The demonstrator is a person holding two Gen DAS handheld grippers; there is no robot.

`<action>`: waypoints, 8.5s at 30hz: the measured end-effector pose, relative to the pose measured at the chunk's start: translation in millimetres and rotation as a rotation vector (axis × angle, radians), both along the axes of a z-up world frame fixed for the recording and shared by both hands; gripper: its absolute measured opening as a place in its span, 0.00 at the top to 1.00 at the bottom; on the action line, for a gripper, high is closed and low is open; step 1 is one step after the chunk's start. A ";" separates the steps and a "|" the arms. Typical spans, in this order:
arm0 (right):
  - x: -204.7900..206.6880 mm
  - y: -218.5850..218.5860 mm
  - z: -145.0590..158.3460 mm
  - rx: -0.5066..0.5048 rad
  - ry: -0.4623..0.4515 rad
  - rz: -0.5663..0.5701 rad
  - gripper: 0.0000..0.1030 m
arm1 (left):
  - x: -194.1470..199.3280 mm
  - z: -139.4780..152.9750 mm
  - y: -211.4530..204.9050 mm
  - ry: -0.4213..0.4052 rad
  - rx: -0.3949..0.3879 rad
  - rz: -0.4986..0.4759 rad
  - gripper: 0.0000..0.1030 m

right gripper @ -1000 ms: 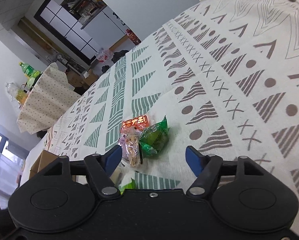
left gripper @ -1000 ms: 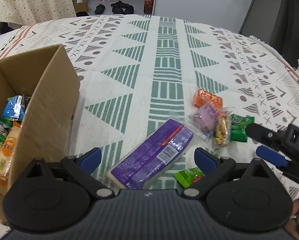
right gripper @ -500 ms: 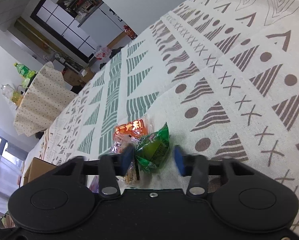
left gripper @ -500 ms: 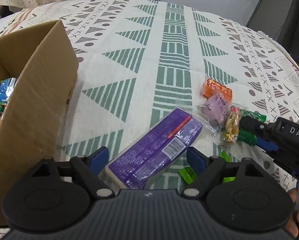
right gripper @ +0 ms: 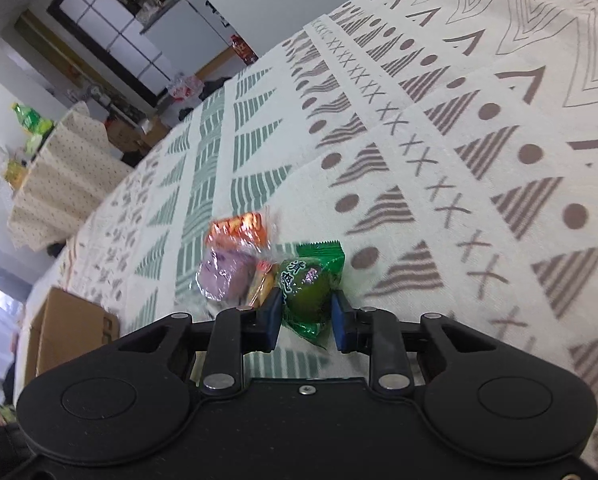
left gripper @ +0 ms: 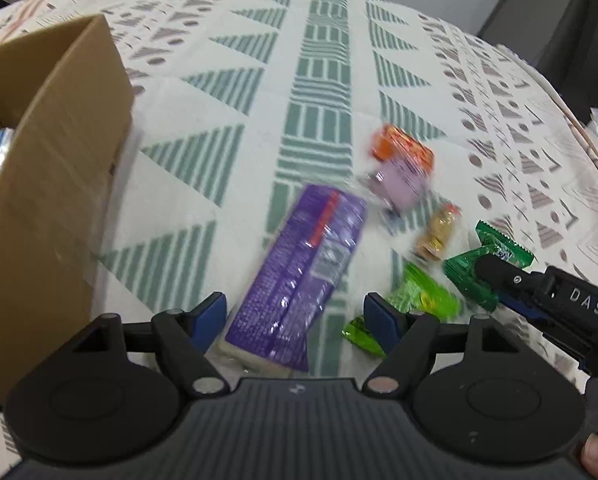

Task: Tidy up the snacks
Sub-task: 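Grasp purple bar with left tool while right tool grasps green candy packet, then carry purple bar in left tool while right tool carries green packet to box, then open both tools over the box to release bar and packet, then grasp green candy with left tool while right tool grasps bread roll packet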

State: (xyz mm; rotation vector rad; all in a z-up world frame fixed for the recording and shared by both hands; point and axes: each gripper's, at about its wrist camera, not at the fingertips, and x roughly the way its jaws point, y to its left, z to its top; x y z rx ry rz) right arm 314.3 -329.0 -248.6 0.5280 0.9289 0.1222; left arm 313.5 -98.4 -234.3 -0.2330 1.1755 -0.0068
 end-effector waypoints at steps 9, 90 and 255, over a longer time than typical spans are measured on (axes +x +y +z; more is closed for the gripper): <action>-8.0 -6.5 1.6 0.034 0.012 -0.046 0.58 | -5.4 2.4 2.9 -0.008 0.003 0.008 0.27; -34.4 190.7 126.9 0.020 -0.233 0.192 0.73 | -57.3 121.8 187.6 -0.302 -0.228 0.350 0.67; -12.1 40.1 3.9 -0.172 -0.049 0.145 0.71 | 0.5 -3.6 2.9 -0.075 -0.015 0.126 0.49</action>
